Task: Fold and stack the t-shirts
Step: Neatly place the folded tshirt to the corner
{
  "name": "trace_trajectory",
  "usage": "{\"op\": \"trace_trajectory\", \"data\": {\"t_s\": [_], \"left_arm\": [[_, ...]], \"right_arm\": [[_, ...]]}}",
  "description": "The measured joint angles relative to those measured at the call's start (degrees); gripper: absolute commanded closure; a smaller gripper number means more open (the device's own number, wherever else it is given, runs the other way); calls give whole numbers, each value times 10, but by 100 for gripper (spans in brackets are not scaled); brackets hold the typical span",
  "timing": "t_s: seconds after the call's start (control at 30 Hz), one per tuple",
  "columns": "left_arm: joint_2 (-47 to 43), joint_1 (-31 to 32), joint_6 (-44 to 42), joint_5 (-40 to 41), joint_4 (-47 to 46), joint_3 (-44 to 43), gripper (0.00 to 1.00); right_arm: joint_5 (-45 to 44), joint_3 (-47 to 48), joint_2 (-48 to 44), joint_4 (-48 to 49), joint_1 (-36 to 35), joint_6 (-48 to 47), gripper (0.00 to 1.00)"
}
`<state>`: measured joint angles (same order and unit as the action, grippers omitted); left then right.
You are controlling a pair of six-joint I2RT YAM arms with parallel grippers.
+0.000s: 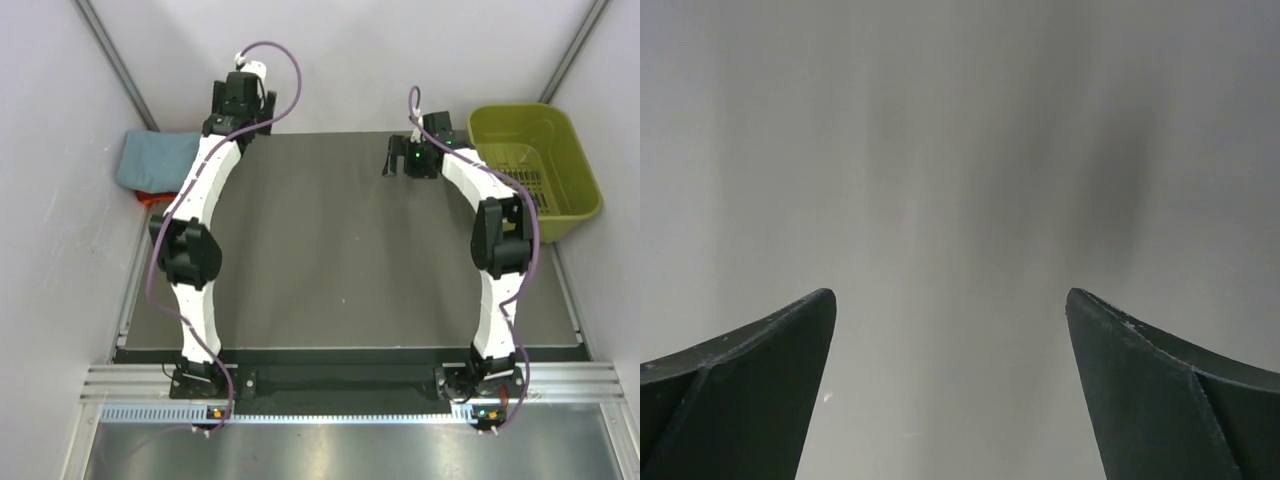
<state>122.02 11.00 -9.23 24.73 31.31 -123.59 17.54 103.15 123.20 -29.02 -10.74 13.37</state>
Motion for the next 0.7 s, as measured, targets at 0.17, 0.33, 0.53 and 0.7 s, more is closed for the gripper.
{"op": "trace_trajectory", "data": {"t_s": [0.17, 0.33, 0.53, 0.7], "left_arm": [[-95, 29, 47, -46, -18, 1, 1], [-134, 11, 61, -39, -50, 62, 1], [-155, 4, 85, -84, -26, 170, 1], [-191, 3, 126, -120, -26, 212, 1]], "right_arm": [[-137, 47, -61, 3, 0, -51, 0], [-262, 58, -141, 27, -9, -70, 0], [-344, 12, -218, 24, -32, -81, 0], [-365, -47, -278, 13, -46, -101, 0]]}}
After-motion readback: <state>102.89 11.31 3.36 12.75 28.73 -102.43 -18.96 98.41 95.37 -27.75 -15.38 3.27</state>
